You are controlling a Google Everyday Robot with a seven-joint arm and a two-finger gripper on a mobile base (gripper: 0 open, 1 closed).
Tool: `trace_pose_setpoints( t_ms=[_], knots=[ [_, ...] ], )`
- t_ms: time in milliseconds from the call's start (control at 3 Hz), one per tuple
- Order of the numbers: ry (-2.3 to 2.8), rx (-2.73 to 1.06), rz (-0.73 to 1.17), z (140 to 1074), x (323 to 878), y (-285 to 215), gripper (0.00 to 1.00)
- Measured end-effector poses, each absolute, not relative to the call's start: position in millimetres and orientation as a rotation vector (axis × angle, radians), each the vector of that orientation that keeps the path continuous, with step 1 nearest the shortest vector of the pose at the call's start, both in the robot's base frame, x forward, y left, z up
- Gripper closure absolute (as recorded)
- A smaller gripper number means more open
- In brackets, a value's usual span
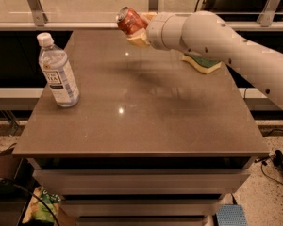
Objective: Place coke can upright
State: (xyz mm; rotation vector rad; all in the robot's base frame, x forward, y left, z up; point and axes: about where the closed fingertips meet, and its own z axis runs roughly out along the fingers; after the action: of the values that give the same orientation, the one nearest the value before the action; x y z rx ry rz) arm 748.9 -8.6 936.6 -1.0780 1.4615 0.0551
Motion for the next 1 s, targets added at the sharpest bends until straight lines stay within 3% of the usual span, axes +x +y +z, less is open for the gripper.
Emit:
trace_pose_setpoints(
  t_ms=[1000],
  knots=[
    [1.349,-0.971,0.150,927,747,4,1.00]
  ],
)
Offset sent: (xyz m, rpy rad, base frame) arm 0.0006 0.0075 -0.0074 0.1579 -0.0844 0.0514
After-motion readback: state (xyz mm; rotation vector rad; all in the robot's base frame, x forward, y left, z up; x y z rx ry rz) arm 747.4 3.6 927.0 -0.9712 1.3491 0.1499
